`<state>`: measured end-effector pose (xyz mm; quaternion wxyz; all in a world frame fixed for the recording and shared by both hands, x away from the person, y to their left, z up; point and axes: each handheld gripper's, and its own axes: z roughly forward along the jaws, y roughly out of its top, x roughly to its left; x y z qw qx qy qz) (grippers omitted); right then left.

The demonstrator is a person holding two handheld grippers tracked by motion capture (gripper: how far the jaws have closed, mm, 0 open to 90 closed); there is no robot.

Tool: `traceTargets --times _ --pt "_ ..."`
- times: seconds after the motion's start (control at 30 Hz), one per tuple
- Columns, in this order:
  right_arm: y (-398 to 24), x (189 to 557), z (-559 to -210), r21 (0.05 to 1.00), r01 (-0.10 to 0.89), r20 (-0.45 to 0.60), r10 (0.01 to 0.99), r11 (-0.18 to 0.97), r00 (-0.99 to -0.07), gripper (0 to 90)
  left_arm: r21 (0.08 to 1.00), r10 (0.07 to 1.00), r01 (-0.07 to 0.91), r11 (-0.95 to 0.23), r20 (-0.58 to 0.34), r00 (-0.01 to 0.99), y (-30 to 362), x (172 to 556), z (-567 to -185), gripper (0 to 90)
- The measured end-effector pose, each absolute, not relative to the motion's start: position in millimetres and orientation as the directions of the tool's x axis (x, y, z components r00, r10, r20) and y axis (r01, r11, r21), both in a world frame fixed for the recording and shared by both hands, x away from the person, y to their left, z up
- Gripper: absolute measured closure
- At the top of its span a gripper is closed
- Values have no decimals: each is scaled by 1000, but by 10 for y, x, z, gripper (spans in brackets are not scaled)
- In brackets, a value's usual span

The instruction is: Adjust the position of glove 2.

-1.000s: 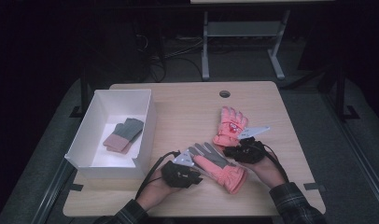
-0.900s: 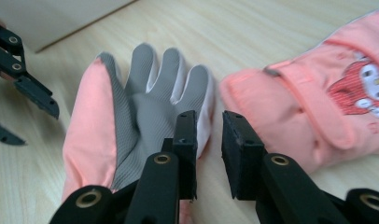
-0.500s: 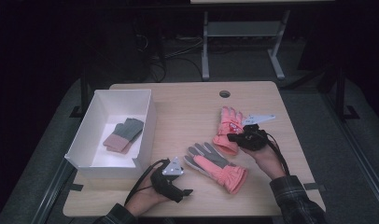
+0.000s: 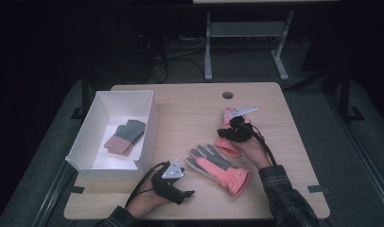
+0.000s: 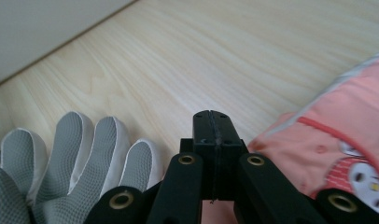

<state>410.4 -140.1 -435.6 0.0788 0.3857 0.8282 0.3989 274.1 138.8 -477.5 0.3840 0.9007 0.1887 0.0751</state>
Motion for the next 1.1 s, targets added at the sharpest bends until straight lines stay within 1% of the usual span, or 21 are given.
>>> traceTargets --times 0.03,0.17,0.33,0.4,0.63,0.97,1.1 --pt "-1371 4106 -4388 701 581 158 705 413 -692 899 721 399 285 -632 -13 917 1387 2739 -4776 126" --pt "-1404 4086 -4401 698 582 155 706 417 -691 899 719 397 283 -635 -10 918 1387 2739 -4773 126" --pt "-1566 3967 -4390 688 596 169 708 414 -686 899 717 392 275 -641 -2 920 1391 2745 -4771 126" --pt "-1646 3911 -4381 682 592 156 706 429 -691 899 719 394 278 -637 -6 919 1389 2743 -4773 126" --pt "-1955 3691 -4358 680 603 167 712 417 -682 898 720 391 276 -637 -7 921 1391 2746 -4772 127" --pt "-2280 3555 -4332 682 613 164 733 399 -660 898 719 388 274 -638 -7 922 1391 2749 -4772 126" --pt "-2341 3533 -4333 685 615 169 735 391 -656 886 719 388 274 -638 -7 921 1391 2749 -4772 126"
